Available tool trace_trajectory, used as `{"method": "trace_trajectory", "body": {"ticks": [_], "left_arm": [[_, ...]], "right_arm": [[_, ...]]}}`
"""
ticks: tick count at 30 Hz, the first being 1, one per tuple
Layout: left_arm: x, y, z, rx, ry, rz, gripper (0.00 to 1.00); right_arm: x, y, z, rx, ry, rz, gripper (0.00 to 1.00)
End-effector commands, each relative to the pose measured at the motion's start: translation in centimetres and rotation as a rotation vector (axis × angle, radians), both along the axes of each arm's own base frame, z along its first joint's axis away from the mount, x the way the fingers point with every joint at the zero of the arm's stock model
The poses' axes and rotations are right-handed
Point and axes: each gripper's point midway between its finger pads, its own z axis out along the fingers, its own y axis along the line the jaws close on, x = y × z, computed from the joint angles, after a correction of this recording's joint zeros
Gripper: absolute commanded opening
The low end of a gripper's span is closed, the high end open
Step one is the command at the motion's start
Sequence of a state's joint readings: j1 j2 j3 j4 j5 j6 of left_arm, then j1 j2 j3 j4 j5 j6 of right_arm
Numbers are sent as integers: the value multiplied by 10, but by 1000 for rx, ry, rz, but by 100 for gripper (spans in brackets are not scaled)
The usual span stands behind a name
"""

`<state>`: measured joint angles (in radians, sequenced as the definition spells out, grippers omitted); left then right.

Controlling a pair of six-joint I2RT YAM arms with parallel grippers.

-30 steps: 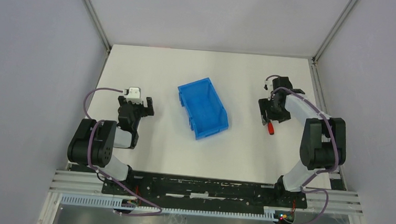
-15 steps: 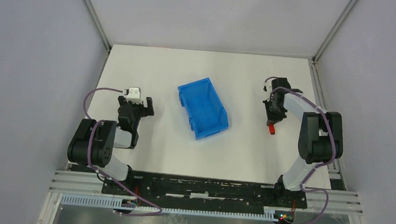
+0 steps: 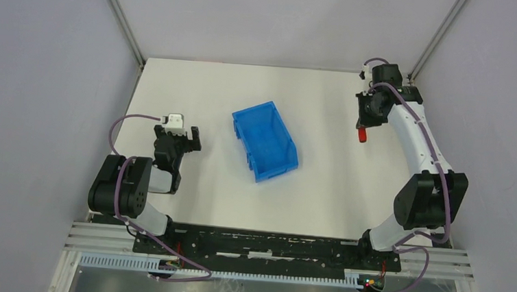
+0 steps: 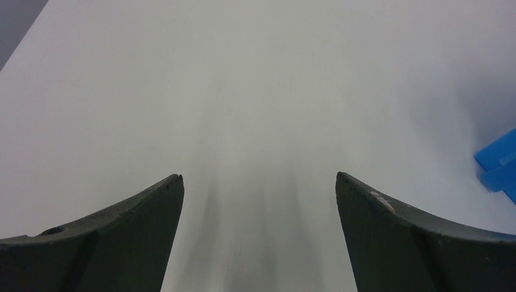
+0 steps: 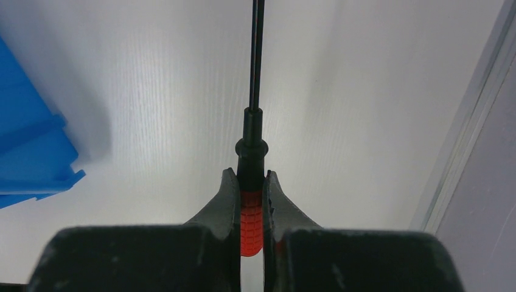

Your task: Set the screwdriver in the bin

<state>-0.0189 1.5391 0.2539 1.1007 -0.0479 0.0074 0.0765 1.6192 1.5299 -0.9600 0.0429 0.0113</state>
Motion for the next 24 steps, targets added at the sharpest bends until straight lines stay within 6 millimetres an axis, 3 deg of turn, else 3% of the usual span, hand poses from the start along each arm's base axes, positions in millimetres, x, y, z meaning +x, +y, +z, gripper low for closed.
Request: {"method": "trace_trajectory", "body": {"ticks": [1, 2, 6, 8, 10, 16, 24], "left_arm": [[5, -1, 15, -32, -55, 8, 100], [5, -1, 15, -32, -55, 7, 100], [5, -1, 14, -32, -54, 7, 100], [5, -1, 15, -32, -55, 7, 100], [5, -1, 15, -32, -55, 7, 100], [5, -1, 15, -31, -54, 8, 100], [5, -1, 15, -32, -55, 7, 100]], "right_arm": [[-1, 43, 25, 116, -55, 25, 0], [2, 62, 33, 133, -87, 56, 0], [-3, 176, 53, 211, -141, 290, 0], [-8, 214, 54, 219, -140, 364, 0], [-10, 241, 54, 225, -142, 410, 0], [-22, 290, 22, 216, -100, 507, 0], [-29, 305, -83, 143, 32, 538, 0]]}}
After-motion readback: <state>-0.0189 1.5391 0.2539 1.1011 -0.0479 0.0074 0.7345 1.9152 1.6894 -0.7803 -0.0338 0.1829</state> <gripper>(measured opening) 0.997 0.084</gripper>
